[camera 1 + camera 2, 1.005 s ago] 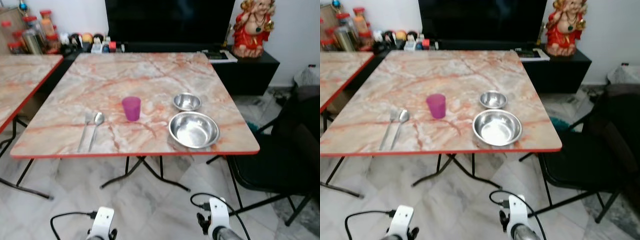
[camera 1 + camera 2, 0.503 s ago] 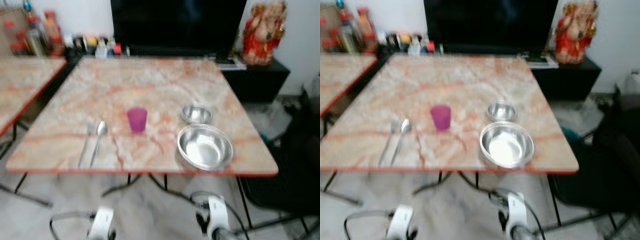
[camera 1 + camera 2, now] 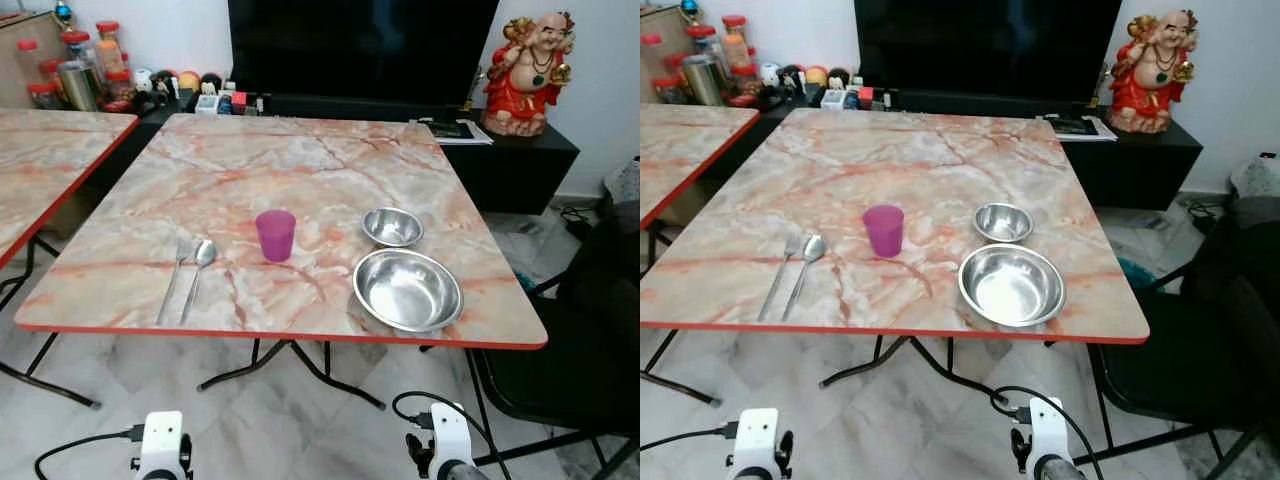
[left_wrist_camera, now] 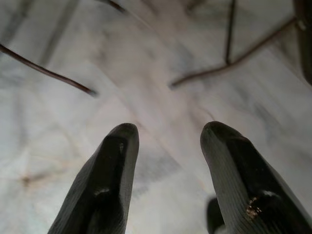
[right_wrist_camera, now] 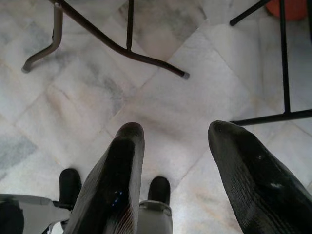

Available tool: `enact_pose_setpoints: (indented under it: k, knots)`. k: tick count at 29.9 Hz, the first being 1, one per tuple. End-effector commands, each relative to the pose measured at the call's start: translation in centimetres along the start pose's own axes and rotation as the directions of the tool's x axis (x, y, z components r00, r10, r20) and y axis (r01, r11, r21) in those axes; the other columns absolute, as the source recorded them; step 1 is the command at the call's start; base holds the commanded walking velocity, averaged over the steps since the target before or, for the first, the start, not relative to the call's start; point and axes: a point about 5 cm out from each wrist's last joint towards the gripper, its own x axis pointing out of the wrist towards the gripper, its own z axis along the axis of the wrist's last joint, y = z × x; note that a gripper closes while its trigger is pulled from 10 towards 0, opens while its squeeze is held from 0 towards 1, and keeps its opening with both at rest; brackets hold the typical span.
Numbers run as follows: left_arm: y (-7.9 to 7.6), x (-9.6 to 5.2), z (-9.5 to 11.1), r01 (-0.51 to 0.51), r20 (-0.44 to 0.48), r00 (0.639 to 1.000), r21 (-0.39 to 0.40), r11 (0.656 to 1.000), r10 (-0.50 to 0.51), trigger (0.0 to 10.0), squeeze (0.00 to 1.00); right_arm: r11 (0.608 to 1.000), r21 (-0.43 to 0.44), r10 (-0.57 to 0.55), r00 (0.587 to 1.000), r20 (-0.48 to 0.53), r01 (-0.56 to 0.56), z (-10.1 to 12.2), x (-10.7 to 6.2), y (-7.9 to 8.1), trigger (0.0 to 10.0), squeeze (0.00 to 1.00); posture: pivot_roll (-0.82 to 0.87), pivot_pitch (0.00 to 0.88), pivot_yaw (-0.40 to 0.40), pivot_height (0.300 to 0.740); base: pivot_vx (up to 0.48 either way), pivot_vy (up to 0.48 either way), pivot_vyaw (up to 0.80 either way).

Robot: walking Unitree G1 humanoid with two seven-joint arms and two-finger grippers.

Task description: Setting the table

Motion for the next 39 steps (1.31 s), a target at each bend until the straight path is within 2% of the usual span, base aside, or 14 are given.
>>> enact_pose_setpoints:
  k: [1, 3, 9, 12, 15, 18, 24, 26, 27, 28, 31, 34, 36, 39]
  knots:
    - [3.0, -0.7, 1.4, -0.212, 0.132, 0.968, -0.026, 0.977, 0.214, 10.0, 0.0, 1.0, 0.007, -0.014, 1.0, 0.003, 0.014, 0.3, 0.0, -0.4, 10.0, 0.0, 0.05, 0.0, -0.06, 0.74, 0.0, 0.0, 0.0]
    - [4.2, -1.5, 1.9, -0.297, 0.181, 0.938, -0.013, 0.955, 0.295, 10.0, 0.0, 1.0, 0.008, -0.013, 1.0, 0.004, 0.013, 0.4, 0.0, -0.4, 10.0, 0.0, 0.06, 0.0, -0.06, 0.74, 0.0, 0.0, 0.0]
    - [9.4, -2.9, 7.6, -0.598, 0.4, 0.716, -0.071, 0.799, 0.572, 10.0, 0.0, 1.0, -0.002, -0.009, 1.0, -0.006, 0.009, 0.1, 0.0, -0.5, 10.0, 0.0, 0.09, 0.0, -0.083, 0.74, 0.0, 0.0, 0.0]
    - [10.5, -2.4, 11.9, -0.634, 0.519, 0.624, -0.101, 0.767, 0.585, 10.0, 0.0, 1.0, -0.015, -0.002, 1.0, -0.013, 0.002, 0.0, 0.0, -0.4, 10.0, 0.0, 0.1, 0.0, -0.086, 0.74, 0.0, 0.0, 0.0]
    - [10.4, -1.4, 17.4, -0.552, 0.629, 0.57, -0.183, 0.814, 0.528, 10.0, 0.0, 1.0, -0.012, -0.004, 1.0, -0.01, 0.004, 0.1, 0.0, -0.4, 10.0, 0.0, 0.09, 0.0, -0.083, 0.74, 0.0, 0.0, 0.0]
    - [6.2, -0.1, 22.1, -0.281, 0.721, 0.629, -0.137, 0.95, 0.29, 10.0, 0.0, 1.0, 0.012, -0.018, 1.0, 0.003, 0.018, 0.4, 0.0, -0.5, 10.0, 0.0, 0.07, 0.0, -0.07, 0.74, 0.0, 0.0, 0.0]
    - [-1.1, -0.3, 25.5, 0.13, 0.752, 0.656, -0.035, 0.991, -0.059, 10.0, 0.0, 0.999, 0.032, -0.04, 0.999, 0.004, 0.04, 0.1, -0.1, -0.8, 10.0, 0.0, 0.03, 0.0, -0.043, 0.74, 0.0, 0.0, 0.0]
    - [-4.3, -0.8, 26.4, 0.323, 0.74, 0.646, -0.043, 0.945, -0.187, 10.0, 0.0, 0.997, 0.042, -0.057, 0.998, -0.001, 0.057, -0.3, -0.2, -1.0, 10.0, 0.0, 0.02, 0.0, -0.038, 0.74, 0.0, 0.0, 0.0]
    - [-7.9, -1.3, 26.7, 0.493, 0.709, 0.619, -0.014, 0.87, -0.339, 10.0, 0.0, 0.996, 0.04, -0.077, 0.997, -0.01, 0.077, -0.9, -0.4, -1.3, 10.0, 0.0, 0.03, 0.0, -0.036, 0.74, 0.0, 0.0, 0.0]
    - [-7.9, -1.3, 26.7, 0.493, 0.709, 0.619, -0.014, 0.87, -0.339, 10.0, 0.0, 0.996, 0.04, -0.077, 0.997, -0.01, 0.077, -0.9, -0.4, -1.3, 10.0, 0.0, 0.03, 0.0, -0.036, 0.74, 0.0, 0.0, 0.0]
    - [-12.7, -3.1, 26.7, 0.658, 0.658, 0.502, 0.13, 0.741, -0.562, 10.0, 0.0, 0.992, 0.032, -0.123, 0.992, -0.029, 0.124, -2.0, -0.7, -1.7, 10.0, 0.0, 0.0, 0.0, -0.017, 0.74, 0.0, 0.0, 0.0]
    - [-14.0, -3.8, 26.9, 0.724, 0.64, 0.462, 0.129, 0.678, -0.615, 10.0, 0.0, 0.988, 0.05, -0.144, 0.989, -0.037, 0.146, -2.4, -0.9, -1.9, 10.0, 0.0, -0.01, 0.0, -0.007, 0.74, 0.0, 0.0, 0.0]
    - [-15.1, -4.4, 27.7, 0.803, 0.638, 0.43, 0.053, 0.593, -0.639, 10.0, 0.0, 0.985, 0.078, -0.152, 0.988, -0.036, 0.154, -2.8, -1.0, -2.0, 10.0, 0.0, -0.03, 0.0, 0.008, 0.74, 0.0, 0.0, 0.0]
    - [-15.2, -4.4, 28.0, 0.823, 0.646, 0.419, 0.027, 0.567, -0.638, 10.0, 0.0, 0.984, 0.088, -0.153, 0.988, -0.035, 0.155, -2.8, -1.0, -1.9, 10.0, 0.0, -0.04, 0.0, 0.018, 0.74, 0.0, 0.0, 0.0]
